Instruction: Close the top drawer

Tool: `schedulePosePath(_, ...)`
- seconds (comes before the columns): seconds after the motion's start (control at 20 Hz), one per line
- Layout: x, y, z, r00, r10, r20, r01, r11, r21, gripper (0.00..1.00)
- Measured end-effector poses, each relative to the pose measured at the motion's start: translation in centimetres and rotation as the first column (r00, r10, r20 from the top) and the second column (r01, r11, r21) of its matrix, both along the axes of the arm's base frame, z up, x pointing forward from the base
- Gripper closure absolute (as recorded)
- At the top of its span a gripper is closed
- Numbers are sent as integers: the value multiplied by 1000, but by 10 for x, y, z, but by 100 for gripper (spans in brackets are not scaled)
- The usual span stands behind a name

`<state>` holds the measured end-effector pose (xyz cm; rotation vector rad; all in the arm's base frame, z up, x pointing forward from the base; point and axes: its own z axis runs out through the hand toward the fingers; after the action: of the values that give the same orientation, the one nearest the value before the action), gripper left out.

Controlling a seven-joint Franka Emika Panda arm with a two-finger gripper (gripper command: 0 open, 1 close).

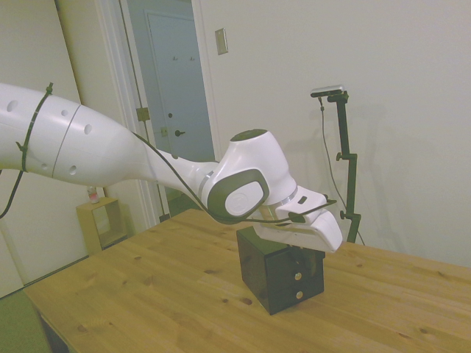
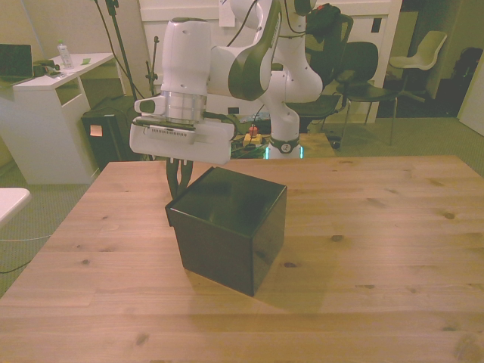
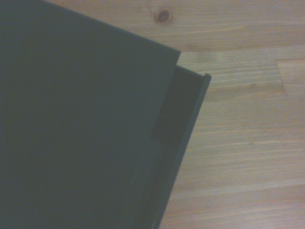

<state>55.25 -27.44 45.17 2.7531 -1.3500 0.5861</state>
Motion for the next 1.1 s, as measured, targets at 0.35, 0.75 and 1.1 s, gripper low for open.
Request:
schedulePosePath(0.35,4,1,3,1000,10,15,-10,1000,-20,100)
schedulePosePath(0.75,16,2,5,999,19,26,-18,999,-36,100)
schedulePosePath(1.1,31,3,9,998,31,57,-27,998,-61,100)
